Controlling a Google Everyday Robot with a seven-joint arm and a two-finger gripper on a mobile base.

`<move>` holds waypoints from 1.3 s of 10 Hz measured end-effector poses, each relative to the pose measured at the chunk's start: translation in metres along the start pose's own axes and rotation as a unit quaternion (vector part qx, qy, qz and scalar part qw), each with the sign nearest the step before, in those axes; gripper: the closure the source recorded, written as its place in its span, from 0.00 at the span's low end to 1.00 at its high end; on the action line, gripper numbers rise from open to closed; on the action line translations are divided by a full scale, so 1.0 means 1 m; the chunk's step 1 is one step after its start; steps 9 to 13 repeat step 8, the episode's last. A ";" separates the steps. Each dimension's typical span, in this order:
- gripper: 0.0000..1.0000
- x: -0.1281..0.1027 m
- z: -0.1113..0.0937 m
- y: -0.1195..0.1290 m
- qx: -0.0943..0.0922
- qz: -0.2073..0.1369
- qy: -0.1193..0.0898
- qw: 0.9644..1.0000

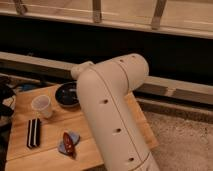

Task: Push the ceramic bowl across the table

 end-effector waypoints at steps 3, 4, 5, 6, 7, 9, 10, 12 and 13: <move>0.25 0.003 0.002 0.007 0.004 -0.006 0.006 1.000; 0.25 0.003 0.003 0.010 0.006 -0.007 0.008 1.000; 0.25 0.003 0.003 0.011 0.007 -0.008 0.009 1.000; 0.25 0.004 0.004 0.011 0.008 -0.009 0.012 1.000; 0.25 0.004 0.005 0.011 0.008 -0.010 0.013 1.000; 0.25 0.005 0.005 0.011 0.009 -0.012 0.016 1.000; 0.25 0.005 0.005 0.011 0.009 -0.012 0.016 1.000; 0.25 0.005 0.005 0.011 0.009 -0.012 0.016 1.000; 0.25 0.005 0.005 0.011 0.009 -0.012 0.016 1.000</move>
